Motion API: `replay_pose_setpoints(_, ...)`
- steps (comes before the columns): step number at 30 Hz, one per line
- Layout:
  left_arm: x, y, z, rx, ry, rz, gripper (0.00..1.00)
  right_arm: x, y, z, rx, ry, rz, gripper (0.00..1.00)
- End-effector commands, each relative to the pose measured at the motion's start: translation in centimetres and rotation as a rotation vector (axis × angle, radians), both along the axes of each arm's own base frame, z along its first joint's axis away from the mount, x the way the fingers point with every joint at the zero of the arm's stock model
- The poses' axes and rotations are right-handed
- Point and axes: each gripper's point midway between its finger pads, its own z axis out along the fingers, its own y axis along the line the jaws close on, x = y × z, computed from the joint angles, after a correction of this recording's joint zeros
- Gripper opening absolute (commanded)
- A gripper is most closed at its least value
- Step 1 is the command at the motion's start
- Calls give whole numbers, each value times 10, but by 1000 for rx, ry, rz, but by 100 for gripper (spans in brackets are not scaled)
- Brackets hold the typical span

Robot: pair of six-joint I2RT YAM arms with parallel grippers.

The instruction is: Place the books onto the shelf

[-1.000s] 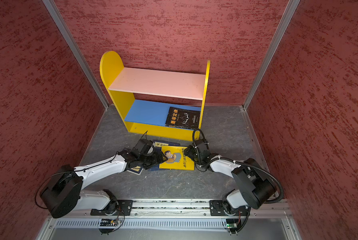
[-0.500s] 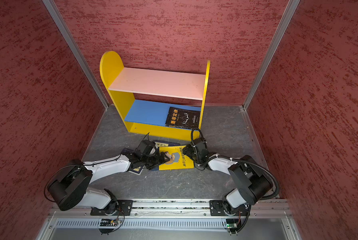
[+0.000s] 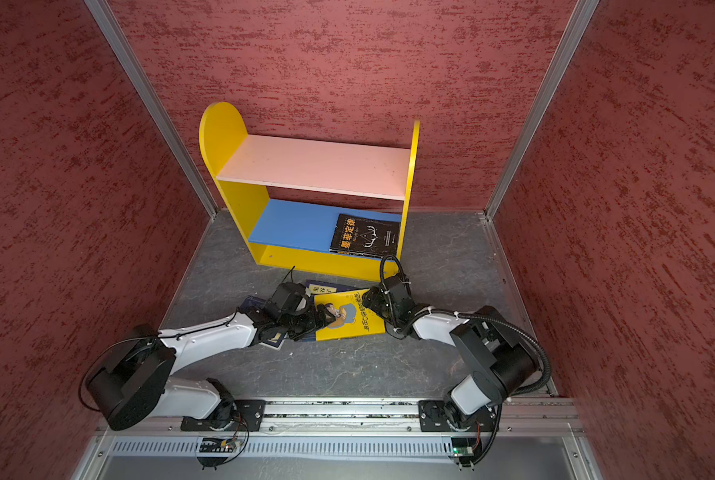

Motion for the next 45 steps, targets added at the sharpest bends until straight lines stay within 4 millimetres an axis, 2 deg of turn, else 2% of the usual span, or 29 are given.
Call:
replay_pose_setpoints(1, -1, 9, -7, 63, 17, 31, 87, -52, -18, -57, -113, 247, 34, 81)
replay_pose_setpoints(5, -3, 5, -18, 65, 48, 34, 85, -52, -18, -60, -118, 253, 35, 78)
replay_pose_setpoints(8, 0, -9, -17, 1, 39, 9, 83, -53, -18, -63, -121, 262, 39, 76)
replay_pose_setpoints(12, 5, -24, -3, -95, -18, -5, 80, -55, -18, -67, -125, 273, 41, 73)
replay_pose_setpoints(18, 9, -24, 31, -157, -141, -11, 78, -56, -15, -73, -116, 283, 52, 71)
replay_pose_setpoints(22, 7, -24, 57, -221, -208, -25, 68, -54, -12, -74, -106, 281, 56, 71)
replay_pose_setpoints(25, 5, -26, 68, -259, -226, -38, 52, -51, -8, -70, -87, 269, 62, 71)
replay_pose_setpoints(28, 4, -29, 68, -278, -213, -40, 36, -48, -3, -65, -58, 250, 72, 71)
replay_pose_setpoints(32, 6, -33, 61, -289, -184, -27, 35, -45, 5, -54, -5, 210, 87, 72)
replay_pose_setpoints(40, 7, -39, 62, -314, -173, -34, 25, -41, 18, -38, 73, 154, 128, 73)
replay_pose_setpoints(45, 7, -36, 74, -326, -201, -33, 12, -39, 22, -24, 85, 102, 162, 85)
